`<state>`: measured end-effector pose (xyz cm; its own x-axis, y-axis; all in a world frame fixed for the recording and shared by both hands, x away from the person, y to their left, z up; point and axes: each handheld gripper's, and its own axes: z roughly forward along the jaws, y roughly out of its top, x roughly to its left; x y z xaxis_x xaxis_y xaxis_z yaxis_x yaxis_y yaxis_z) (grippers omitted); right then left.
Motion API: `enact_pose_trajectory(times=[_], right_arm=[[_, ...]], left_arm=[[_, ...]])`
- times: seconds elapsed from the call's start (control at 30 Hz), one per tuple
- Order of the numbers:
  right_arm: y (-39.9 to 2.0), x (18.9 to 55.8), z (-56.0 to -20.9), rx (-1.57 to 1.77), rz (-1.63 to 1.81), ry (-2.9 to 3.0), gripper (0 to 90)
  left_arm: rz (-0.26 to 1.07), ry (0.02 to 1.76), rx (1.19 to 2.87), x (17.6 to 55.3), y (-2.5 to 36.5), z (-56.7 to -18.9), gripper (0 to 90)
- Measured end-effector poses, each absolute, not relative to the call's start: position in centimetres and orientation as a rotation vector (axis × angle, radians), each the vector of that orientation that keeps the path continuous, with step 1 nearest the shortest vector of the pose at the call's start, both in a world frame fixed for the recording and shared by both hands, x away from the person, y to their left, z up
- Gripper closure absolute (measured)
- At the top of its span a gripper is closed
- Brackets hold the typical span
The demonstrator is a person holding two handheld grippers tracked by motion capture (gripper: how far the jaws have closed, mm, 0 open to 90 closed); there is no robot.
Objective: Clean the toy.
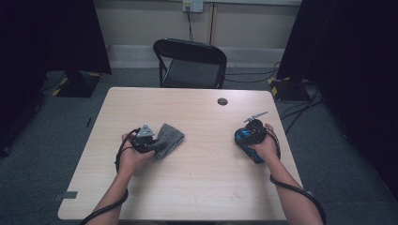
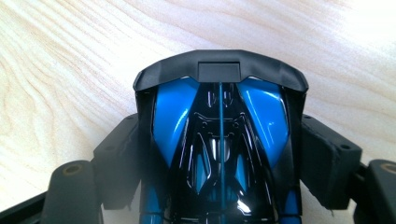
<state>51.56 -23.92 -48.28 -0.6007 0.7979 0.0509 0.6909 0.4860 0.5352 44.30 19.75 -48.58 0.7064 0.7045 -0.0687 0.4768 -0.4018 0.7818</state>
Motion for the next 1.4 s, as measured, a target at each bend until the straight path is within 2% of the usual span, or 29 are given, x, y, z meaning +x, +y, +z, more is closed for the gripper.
enact_pose_trajectory(times=[0.17,0.4,0.87,1.4], right_arm=[[-23.9,51.5,-48.4,1.264,0.774,2.527,22.7],[-24.4,51.5,-48.3,1.273,0.802,2.507,15.5],[-24.8,50.9,-46.7,1.238,0.857,2.469,14.9],[-24.8,50.1,-44.5,1.202,0.913,2.455,14.9]], left_arm=[[0.351,0.899,2.079,44.2,19.7,-48.5,68.4],[0.352,0.918,2.078,44.2,19.7,-48.2,53.8],[0.360,0.976,2.024,43.9,20.5,-47.1,30.9],[0.345,0.920,2.014,43.4,19.8,-44.9,26.7]])
